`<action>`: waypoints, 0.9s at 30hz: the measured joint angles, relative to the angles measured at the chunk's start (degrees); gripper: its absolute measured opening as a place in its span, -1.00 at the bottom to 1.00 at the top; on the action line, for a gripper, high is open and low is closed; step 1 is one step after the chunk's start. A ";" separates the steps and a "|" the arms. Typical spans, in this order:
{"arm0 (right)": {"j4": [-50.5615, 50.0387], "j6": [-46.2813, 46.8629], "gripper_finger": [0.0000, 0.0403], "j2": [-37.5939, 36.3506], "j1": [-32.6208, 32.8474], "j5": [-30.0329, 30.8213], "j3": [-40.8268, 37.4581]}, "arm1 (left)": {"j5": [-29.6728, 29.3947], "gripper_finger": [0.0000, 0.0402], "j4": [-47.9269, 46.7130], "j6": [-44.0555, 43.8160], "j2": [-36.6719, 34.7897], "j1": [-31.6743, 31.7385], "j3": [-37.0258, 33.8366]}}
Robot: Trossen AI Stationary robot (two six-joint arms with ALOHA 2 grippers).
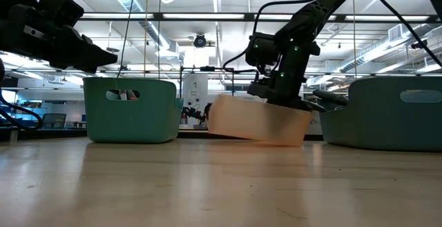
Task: Pick & Place Kitchen Items
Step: Put the silver knife into the orange bin, then adjust the orange bin
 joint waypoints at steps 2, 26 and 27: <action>0.12 -0.74 -0.85 0.08 0.44 -0.21 0.75 | 0.00 -0.93 -0.02 0.00 0.00 0.00 -0.01; -2.67 -9.53 -0.59 -7.09 4.92 1.76 9.68 | 0.02 -0.93 -1.38 -0.45 0.02 0.00 -0.01; -2.58 -10.86 -0.59 -8.28 5.59 2.18 10.09 | 0.02 -0.93 -1.38 -0.46 0.02 0.02 -0.02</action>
